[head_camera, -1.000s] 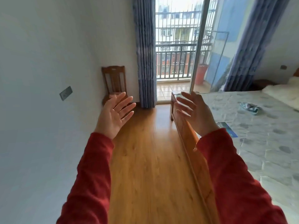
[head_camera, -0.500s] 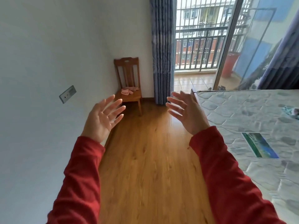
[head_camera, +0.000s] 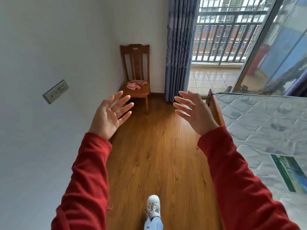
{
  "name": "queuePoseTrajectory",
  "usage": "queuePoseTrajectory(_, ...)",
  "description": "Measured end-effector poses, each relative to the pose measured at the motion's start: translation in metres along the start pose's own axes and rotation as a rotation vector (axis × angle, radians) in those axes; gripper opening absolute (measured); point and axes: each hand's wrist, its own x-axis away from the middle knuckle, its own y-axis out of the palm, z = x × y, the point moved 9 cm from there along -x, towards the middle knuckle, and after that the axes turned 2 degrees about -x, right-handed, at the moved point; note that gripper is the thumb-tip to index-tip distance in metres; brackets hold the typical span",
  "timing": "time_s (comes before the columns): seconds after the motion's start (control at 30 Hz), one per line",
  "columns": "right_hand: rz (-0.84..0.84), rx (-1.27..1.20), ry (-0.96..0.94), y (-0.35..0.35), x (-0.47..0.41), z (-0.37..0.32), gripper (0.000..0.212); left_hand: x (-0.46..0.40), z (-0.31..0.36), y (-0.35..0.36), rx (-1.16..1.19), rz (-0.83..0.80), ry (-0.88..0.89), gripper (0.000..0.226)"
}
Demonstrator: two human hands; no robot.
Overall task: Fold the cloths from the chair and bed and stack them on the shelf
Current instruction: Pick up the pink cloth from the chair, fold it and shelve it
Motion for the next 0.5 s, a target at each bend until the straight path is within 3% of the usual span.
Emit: queuePoseTrajectory(0.5, -0.039, 0.006, 0.017, 0.061, -0.304, -0.007, 0.032, -0.293, 0.034, -0.059, 0.030, 0.029, -0.039, 0.032)
